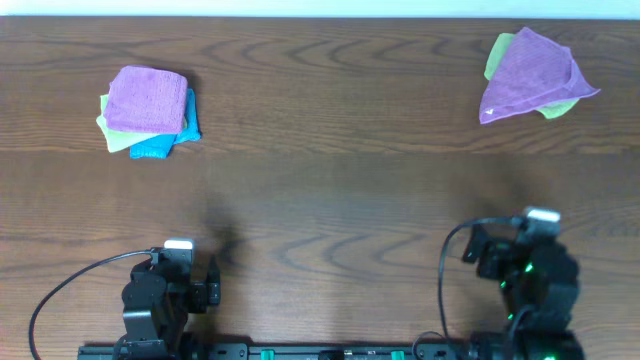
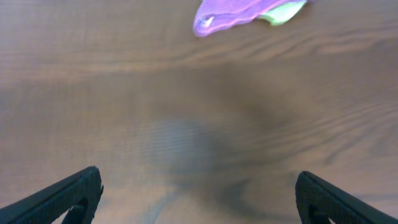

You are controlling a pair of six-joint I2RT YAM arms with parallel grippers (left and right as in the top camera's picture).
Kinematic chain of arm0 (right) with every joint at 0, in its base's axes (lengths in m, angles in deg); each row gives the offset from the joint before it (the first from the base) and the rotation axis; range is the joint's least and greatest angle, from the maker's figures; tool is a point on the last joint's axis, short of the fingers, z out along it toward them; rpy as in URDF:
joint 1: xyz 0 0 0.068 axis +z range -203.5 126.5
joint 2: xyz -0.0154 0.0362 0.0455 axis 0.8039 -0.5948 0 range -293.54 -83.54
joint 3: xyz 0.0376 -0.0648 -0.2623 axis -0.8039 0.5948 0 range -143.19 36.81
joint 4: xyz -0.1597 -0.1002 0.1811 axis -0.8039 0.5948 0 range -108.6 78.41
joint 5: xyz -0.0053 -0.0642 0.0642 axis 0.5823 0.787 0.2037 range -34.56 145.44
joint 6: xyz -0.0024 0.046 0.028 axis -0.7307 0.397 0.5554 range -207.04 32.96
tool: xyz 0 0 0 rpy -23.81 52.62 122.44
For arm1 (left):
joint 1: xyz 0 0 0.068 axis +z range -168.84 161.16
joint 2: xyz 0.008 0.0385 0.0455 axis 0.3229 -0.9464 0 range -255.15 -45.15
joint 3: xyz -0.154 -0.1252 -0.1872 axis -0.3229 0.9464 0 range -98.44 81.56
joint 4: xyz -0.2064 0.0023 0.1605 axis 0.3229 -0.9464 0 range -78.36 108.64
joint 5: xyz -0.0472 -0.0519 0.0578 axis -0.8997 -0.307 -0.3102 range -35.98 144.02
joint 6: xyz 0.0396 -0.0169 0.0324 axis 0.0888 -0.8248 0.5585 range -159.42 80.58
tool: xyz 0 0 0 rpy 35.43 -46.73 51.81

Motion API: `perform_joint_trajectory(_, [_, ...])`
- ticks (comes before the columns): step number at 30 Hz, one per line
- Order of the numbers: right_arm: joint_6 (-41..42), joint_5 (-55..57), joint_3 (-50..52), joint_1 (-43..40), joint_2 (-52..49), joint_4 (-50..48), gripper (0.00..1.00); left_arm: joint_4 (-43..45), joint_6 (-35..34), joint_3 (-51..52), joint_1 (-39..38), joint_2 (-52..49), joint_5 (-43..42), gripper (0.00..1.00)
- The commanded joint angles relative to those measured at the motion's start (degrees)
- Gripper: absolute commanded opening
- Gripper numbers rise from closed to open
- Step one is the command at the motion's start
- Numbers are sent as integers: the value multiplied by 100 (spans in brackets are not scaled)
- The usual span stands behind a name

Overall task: Fold the cloth
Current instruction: 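Reach the right gripper to the pink cloth on the green cloth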

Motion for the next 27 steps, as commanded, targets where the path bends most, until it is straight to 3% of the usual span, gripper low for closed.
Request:
perform_joint_trajectory(1, [269,153,-839,-271,-815,-24,99,-243,83,229,35,37,129,95])
perform_joint_trajectory(17, [348,-275,-4618,-1285,-5624,485,99,-240,83,232,35,37,129,95])
perform_joint_trajectory(27, [164,-719,-5960,-1668,-7700,448,99,-240,83,229,35,37,129,95])
